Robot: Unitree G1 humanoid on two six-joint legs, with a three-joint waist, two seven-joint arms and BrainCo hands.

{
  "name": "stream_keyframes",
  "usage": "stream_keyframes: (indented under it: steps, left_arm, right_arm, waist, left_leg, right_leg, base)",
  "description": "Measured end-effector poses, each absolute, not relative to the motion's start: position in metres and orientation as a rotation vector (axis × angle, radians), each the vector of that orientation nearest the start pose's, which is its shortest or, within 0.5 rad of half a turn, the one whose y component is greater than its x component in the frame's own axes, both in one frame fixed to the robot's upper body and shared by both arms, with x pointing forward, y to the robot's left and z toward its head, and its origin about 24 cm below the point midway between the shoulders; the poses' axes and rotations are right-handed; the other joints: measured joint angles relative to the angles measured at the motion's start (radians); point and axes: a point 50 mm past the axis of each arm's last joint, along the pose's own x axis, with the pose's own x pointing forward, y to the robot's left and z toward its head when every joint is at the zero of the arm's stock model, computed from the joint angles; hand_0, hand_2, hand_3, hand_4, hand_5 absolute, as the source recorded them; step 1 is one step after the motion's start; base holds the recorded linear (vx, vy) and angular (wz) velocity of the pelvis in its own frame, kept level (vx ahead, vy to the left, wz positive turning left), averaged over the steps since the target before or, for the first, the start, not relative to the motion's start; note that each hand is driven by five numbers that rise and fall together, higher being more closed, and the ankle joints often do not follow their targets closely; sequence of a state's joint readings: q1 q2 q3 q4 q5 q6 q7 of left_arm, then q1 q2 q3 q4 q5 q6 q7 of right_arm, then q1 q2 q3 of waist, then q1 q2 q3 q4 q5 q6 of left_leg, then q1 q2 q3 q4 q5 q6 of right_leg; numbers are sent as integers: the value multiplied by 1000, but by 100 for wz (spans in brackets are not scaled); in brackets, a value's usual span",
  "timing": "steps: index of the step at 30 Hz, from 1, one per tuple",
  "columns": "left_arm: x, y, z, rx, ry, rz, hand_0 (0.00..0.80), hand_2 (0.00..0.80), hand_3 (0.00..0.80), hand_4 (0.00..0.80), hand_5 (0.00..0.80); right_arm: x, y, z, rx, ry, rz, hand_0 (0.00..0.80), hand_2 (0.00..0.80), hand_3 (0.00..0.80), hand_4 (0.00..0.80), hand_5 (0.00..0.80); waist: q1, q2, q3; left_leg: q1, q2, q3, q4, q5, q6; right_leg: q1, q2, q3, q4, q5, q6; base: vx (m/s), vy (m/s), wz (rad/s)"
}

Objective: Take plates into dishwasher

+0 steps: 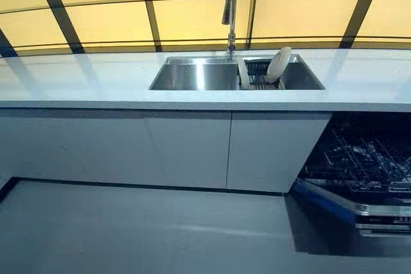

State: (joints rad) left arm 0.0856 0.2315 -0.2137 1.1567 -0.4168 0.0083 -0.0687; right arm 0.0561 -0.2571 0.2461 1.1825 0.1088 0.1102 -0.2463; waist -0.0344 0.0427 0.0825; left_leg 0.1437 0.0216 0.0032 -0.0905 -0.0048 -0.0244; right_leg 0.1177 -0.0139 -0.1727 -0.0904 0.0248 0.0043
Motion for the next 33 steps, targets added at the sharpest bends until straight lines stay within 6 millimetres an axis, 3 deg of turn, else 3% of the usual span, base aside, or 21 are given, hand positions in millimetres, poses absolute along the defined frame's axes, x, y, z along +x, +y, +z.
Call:
stream_keyframes:
  steps: [8,22,33]
  left_arm:
    - [67,216,-167,-139,1300,84,0,0,0,0,0]
    - [76,218,-164,-99,1241,63,0,0,0,0,0]
    - [93,215,-161,-82,1200,51,0,0,0,0,0]
  right_arm:
    - [68,-243,-162,-436,1327,-204,0,0,0,0,0]
    - [72,-242,-162,-431,1327,-183,0,0,0,0,0]
    - [79,-253,-157,-459,1322,-201,0,0,0,0,0]
  waist:
    - [-1,0,15]
    - [-1,1,17]
    - [-2,35,28]
  left_leg:
    - [-2,0,4,0,0,0]
    - [-17,0,5,4,0,-2]
    - [-26,1,-4,6,3,-6]
  right_leg:
    - [-4,1,4,0,0,0]
    - [-18,3,6,0,0,-1]
    - [-22,4,1,3,2,-6]
  base:
    - [-1,0,0]
    - [0,-35,0]
    - [-9,-8,1]
